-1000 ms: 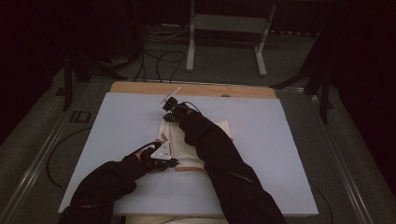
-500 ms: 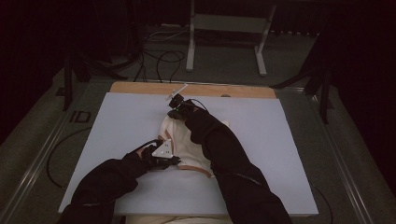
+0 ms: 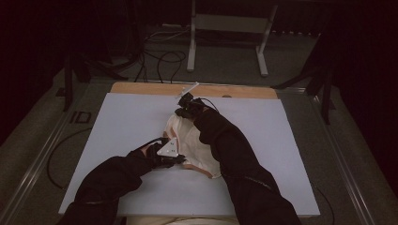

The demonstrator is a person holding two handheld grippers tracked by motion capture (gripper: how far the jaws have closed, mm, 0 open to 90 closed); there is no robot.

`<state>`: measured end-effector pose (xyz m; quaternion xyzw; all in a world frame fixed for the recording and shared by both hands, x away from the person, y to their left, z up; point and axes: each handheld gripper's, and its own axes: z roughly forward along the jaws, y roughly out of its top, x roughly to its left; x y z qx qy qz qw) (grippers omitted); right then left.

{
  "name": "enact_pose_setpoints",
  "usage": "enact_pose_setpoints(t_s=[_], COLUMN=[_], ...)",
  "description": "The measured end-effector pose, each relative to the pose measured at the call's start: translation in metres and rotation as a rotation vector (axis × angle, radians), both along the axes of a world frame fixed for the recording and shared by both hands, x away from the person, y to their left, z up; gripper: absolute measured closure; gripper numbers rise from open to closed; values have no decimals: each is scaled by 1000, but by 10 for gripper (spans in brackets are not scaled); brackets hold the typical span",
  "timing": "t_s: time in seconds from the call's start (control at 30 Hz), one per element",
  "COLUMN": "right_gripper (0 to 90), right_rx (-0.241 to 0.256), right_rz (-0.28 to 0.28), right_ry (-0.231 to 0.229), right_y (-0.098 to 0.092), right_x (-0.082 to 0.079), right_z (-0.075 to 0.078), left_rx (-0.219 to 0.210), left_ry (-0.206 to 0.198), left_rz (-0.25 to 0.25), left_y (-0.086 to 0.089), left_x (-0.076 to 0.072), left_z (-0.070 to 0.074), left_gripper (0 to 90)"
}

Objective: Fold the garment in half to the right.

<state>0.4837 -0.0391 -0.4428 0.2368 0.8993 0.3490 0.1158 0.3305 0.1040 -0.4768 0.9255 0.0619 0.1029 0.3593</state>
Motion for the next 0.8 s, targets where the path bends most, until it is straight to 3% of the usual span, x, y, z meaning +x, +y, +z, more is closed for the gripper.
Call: enact_pose_setpoints(t_s=[0.8], right_gripper=[878], right_rx=[36], right_rz=[-51], right_ry=[-40], right_y=[-43], right_x=[-6], right_z=[16], left_rx=[2], left_ry=[-39], left_rz=[-34], left_y=[-20], left_x=[4], left_z=[15], left_gripper=[866])
